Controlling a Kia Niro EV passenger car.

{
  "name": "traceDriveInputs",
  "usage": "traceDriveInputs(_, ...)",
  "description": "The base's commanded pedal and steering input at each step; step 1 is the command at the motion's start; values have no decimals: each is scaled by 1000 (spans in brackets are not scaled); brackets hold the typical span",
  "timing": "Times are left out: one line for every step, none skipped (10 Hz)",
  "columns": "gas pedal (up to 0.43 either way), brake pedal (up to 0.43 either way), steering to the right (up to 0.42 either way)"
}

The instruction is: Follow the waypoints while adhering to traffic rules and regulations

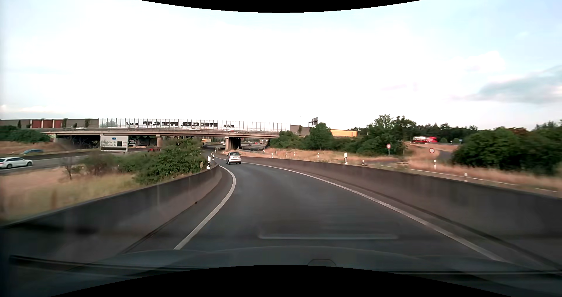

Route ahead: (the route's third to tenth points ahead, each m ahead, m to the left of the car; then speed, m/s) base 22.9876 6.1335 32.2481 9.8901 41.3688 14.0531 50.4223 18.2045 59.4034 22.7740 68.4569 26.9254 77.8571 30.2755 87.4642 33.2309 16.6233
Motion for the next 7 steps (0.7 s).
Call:
traceDriveInputs(0,0,-82)
traceDriveInputs(0,0,-82)
traceDriveInputs(0,0,-82)
traceDriveInputs(0,0,-82)
traceDriveInputs(0,0,-82)
traceDriveInputs(0,0,-82)
traceDriveInputs(0,0,-81)
